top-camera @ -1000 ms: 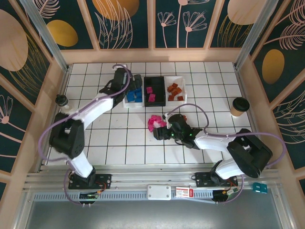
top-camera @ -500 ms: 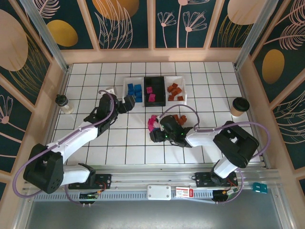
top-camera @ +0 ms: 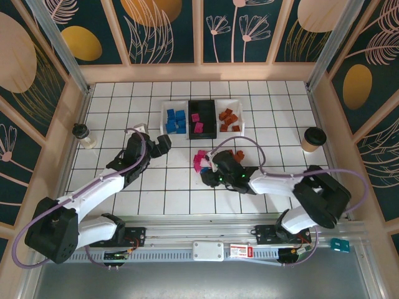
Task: Sort the legos into containers by color
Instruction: Pick up the lego from the bottom-center of the table, then place the lego in the container, then pick up the lego from the center of the table.
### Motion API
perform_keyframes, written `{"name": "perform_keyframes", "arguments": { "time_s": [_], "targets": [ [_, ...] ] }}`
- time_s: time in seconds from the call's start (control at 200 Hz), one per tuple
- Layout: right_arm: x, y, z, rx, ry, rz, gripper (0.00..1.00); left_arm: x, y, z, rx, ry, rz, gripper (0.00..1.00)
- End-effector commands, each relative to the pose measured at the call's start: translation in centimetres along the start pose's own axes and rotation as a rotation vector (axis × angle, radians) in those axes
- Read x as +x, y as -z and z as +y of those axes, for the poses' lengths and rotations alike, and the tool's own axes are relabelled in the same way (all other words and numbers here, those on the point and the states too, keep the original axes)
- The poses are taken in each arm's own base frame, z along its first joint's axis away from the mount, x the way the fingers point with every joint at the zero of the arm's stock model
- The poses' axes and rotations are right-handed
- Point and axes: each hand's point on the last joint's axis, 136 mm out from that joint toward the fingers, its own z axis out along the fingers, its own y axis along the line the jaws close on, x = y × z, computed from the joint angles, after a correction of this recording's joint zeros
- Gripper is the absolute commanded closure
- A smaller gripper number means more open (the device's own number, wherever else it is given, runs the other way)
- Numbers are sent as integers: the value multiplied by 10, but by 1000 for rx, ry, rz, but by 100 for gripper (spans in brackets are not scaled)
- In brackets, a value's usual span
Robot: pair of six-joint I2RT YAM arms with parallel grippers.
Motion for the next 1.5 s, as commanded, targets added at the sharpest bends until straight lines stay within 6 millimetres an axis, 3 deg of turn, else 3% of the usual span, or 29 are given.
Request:
{"name": "perform_keyframes", "arguments": {
  "time_s": [0.0, 0.17, 0.42, 0.641, 0.741, 0.841, 0.986, 1.061, 1.281, 1.492],
  "targets": [
    [-33, 23, 26, -85, 37, -74, 90, 10, 4, 20, -64, 9, 1, 1],
    [-112, 20, 46, -126, 67, -200, 90, 34, 6, 32, -57, 27, 44, 1],
    [-207, -57, 20, -52, 3, -266, 87, 52, 13, 39, -32, 46, 80, 1],
    [-245, -117, -5, 29, -61, -277, 78, 59, 18, 42, -22, 50, 94, 1],
    [-258, -134, -6, 43, -58, -280, 59, 62, 18, 42, -16, 46, 104, 1],
    [-269, -135, -5, 45, -50, -303, 45, 63, 17, 38, 5, 39, 112, 1],
    [-269, -114, -4, 45, -48, -333, 40, 66, 13, 30, 41, 28, 133, 1],
    [-267, -89, -2, 40, -50, -372, 39, 68, 12, 21, 86, 14, 150, 1],
    [-208, -37, -28, 55, -131, -384, 38, 82, 6, -21, 152, -115, 185, 1],
    [-156, 2, -54, 92, -197, -372, 38, 125, -17, -64, 174, -286, 282, 4]
  ]
}}
